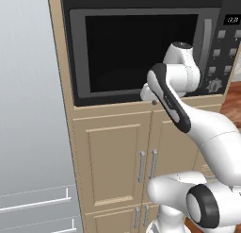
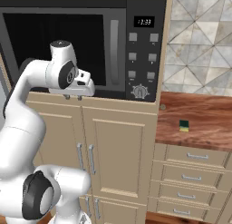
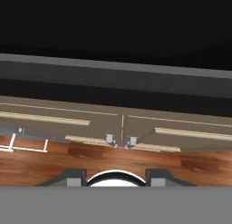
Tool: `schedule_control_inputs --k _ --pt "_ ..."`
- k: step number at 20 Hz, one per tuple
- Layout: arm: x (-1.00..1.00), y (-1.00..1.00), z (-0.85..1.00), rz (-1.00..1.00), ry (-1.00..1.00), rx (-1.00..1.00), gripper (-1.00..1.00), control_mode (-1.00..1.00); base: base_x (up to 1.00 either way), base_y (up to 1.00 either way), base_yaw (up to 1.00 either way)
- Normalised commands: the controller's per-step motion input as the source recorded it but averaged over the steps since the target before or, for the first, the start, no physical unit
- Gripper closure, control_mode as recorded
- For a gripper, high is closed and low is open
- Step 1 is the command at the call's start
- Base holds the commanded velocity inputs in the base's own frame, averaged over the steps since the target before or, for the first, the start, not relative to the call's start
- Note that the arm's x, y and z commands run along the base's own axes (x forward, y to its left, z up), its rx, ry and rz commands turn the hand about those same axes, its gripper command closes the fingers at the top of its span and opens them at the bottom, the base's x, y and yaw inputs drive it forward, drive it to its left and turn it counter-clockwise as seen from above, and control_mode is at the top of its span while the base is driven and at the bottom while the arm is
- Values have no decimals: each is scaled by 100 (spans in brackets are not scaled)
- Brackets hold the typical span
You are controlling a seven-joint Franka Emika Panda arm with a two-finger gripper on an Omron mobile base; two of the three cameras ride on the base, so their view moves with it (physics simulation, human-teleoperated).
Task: Place the sponge inside the microwave to prepare for sanitizing.
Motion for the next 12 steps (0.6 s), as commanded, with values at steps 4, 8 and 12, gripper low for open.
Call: schedule_control_inputs --k 4,8,12 --pt "0 0 0 0 0 0 -100 -100 0 0 0" --pt "0 -7 6 0 -18 -1 -100 -100 0 0 0" --pt "-7 -24 23 -5 -18 -5 -100 -100 0 0 0"
